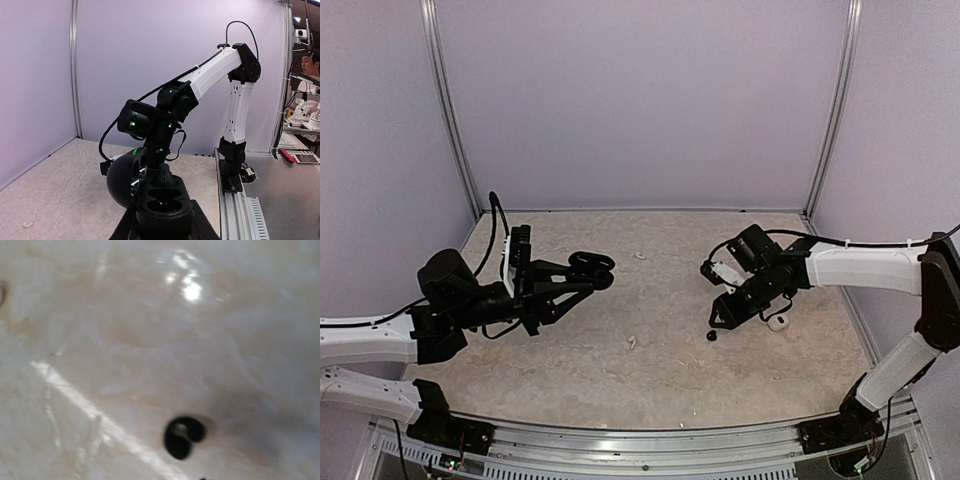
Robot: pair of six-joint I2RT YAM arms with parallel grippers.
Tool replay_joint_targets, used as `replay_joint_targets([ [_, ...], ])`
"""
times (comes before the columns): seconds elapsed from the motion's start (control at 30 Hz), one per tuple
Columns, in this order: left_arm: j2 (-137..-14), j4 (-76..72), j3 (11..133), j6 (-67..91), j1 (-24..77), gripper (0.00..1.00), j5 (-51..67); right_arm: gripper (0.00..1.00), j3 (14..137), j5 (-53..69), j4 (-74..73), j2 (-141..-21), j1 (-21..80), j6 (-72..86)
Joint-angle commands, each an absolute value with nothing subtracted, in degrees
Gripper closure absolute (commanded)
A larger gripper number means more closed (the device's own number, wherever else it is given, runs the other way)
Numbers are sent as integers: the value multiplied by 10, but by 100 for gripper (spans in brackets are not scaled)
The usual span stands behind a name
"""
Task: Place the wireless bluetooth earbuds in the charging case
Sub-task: Pick up the left earbud from the center of the board.
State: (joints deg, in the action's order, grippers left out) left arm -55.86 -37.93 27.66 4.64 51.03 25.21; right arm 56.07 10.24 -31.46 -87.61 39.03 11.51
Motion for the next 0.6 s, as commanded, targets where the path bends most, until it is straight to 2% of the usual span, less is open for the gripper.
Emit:
replay_joint_targets([
  [0.0, -559, -396, 273, 45, 506, 100, 259, 65, 581, 102, -324, -909, 414, 133],
  [0.57, -553, -396, 268, 46, 506, 100, 257, 73, 583, 114, -267, -978, 421, 150],
])
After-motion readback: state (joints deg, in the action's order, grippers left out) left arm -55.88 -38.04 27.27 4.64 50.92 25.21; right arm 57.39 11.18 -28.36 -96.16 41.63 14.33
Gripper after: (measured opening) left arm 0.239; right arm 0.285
